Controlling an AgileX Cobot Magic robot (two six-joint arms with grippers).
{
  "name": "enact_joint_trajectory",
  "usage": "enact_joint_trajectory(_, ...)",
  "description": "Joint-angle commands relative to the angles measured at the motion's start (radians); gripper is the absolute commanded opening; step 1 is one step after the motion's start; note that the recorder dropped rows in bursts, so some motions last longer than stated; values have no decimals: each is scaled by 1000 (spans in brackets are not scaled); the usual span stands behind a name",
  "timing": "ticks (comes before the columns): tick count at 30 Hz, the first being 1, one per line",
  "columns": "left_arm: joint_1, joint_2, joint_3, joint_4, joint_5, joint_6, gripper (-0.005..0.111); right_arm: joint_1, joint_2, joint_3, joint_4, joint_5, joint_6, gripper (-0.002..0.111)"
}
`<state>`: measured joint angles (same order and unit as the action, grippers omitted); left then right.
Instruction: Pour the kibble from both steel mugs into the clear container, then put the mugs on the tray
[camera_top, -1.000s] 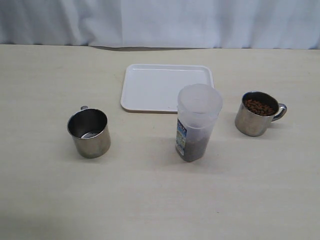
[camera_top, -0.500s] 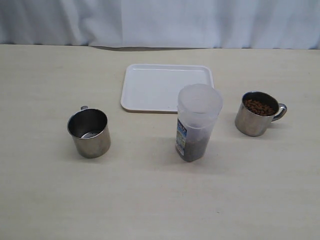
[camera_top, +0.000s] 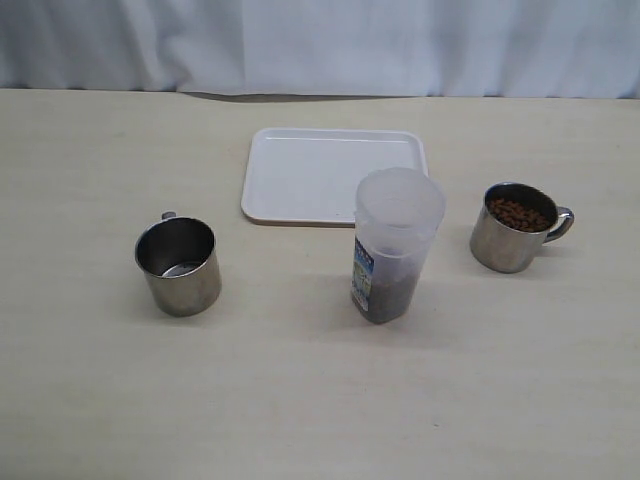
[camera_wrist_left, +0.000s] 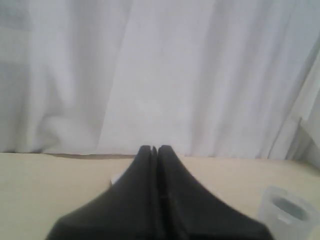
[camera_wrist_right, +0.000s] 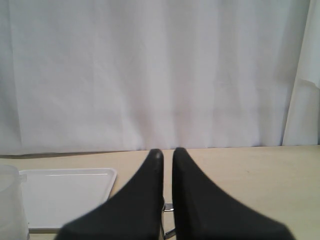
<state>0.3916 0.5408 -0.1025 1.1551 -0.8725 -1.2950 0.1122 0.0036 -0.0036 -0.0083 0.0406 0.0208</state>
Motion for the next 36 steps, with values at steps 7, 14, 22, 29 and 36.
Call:
enact_joint_trajectory(7, -9, -14, 102, -10, -349, 115, 0, -5, -4, 4, 1, -9, -7, 5)
enact_joint_trajectory(14, -9, -14, 102, 59, -349, 122, 0, -5, -4, 4, 1, -9, -7, 5)
enact_joint_trajectory(22, -9, -14, 102, 56, -349, 122, 0, -5, -4, 4, 1, -9, -7, 5)
enact_joint_trajectory(29, -21, -11, 102, -129, -349, 114, 0, -5, -4, 4, 1, -9, -7, 5)
enact_joint_trajectory(36, -46, -36, 102, -188, -303, 114, 0, -5, -4, 4, 1, -9, -7, 5)
